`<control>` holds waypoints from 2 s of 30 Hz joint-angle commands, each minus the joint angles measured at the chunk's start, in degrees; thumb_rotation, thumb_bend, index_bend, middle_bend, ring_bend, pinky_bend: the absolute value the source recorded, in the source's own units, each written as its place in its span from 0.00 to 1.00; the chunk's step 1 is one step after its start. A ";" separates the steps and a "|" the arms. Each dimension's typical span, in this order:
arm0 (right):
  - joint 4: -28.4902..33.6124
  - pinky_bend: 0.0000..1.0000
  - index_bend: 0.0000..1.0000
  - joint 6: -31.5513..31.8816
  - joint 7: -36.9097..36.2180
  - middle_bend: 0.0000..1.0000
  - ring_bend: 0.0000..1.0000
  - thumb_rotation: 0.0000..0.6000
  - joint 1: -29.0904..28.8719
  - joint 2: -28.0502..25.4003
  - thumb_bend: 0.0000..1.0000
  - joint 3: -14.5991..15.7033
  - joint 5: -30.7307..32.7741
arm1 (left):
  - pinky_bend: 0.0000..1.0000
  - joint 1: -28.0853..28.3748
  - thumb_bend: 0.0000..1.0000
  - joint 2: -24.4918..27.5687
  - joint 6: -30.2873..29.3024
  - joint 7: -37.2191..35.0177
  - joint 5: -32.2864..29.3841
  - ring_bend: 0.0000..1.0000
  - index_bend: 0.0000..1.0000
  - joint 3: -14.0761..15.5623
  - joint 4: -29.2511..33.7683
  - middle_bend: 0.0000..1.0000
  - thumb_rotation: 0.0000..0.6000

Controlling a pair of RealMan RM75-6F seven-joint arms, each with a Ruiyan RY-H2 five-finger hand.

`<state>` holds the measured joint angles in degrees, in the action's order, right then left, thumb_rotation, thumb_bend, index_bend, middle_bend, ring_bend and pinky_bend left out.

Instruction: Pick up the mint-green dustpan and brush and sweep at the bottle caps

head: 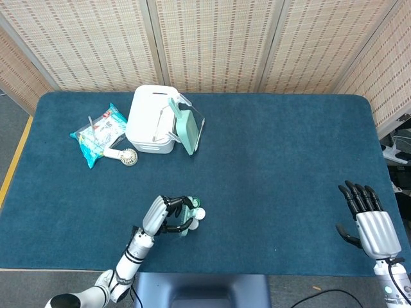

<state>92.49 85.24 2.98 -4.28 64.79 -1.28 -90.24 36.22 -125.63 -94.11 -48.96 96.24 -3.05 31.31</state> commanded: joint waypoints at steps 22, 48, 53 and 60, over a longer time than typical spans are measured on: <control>0.50 0.00 0.00 1.39 0.03 0.00 0.00 1.00 0.52 -0.15 0.22 0.19 -1.07 | 0.87 -8.79 0.70 18.10 9.96 49.41 -0.75 0.74 0.74 6.16 1.72 0.86 1.00; 1.58 0.00 0.00 0.91 2.30 0.00 0.00 1.00 0.85 -0.11 0.22 0.09 0.00 | 0.56 -11.88 0.36 39.35 14.18 44.39 -3.13 0.18 0.00 4.60 42.57 0.00 1.00; 1.30 0.00 0.00 0.81 2.39 0.00 0.00 1.00 0.74 0.01 0.22 0.12 -0.24 | 0.14 -18.09 0.37 45.05 4.29 38.00 -0.97 0.00 0.00 7.27 45.86 0.00 1.00; 1.20 0.00 0.00 -1.17 4.78 0.00 0.00 1.00 -0.18 1.42 0.22 0.21 0.19 | 0.08 -25.87 0.39 47.63 -4.11 35.51 -3.83 0.00 0.00 6.57 40.23 0.00 1.00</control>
<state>93.61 84.23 7.51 -4.33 66.04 -1.12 -90.01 11.48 -79.67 -97.49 -13.61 92.89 3.46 73.16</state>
